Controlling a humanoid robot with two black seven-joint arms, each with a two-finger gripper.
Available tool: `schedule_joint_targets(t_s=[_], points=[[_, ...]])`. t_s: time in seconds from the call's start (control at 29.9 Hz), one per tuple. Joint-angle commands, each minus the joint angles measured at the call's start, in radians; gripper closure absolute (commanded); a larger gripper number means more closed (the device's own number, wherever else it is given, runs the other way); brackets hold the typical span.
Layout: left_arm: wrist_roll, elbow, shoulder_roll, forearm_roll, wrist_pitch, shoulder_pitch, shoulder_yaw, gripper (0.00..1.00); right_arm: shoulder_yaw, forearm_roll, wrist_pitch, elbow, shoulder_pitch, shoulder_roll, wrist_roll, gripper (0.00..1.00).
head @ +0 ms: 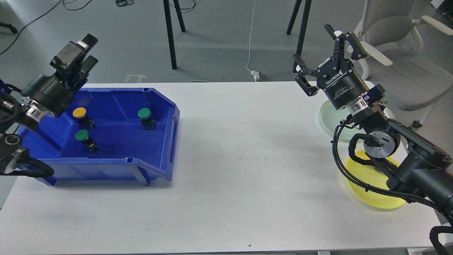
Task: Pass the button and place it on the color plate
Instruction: 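Open the right gripper and withdraw both arms from the plate and center, then reach into the blue bin and grasp a green button with the left gripper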
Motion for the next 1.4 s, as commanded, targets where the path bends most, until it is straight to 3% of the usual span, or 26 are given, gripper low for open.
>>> schedule_joint_targets(t_s=[0.0, 0.2, 0.3, 0.54, 0.74, 1.0, 1.37], points=[[0.0, -0.033, 0.087, 0.219, -0.052, -0.006, 0.008, 0.06, -0.001, 0.0, 0.0, 0.0, -0.014, -0.001, 0.0, 0.03], [0.0, -0.036, 0.176, 0.369, -0.176, -0.117, 0.093, 0.05, -0.001, 0.0, 0.0, 0.0, -0.025, -0.001, 0.0, 0.03], [0.0, -0.002, 0.195, 0.481, -0.178, -0.214, 0.217, 0.05, -0.001, 0.0, 0.0, -0.002, -0.027, 0.0, 0.0, 0.03], [0.0, 0.206, 0.129, 0.633, -0.178, -0.406, 0.509, 0.04, -0.001, 0.0, 0.0, -0.003, -0.041, 0.0, 0.0, 0.03], [0.0, 0.367, 0.007, 0.713, -0.177, -0.408, 0.575, 0.04, 0.0, 0.0, 0.0, -0.003, -0.045, -0.001, 0.0, 0.03], [0.0, 0.464, -0.015, 0.722, -0.175, -0.374, 0.583, 0.03, 0.0, 0.0, 0.0, -0.003, -0.054, -0.001, 0.0, 0.03], [0.0, 0.498, -0.037, 0.727, -0.175, -0.337, 0.585, 0.03, 0.0, 0.0, 0.0, -0.003, -0.062, -0.001, 0.0, 0.03]])
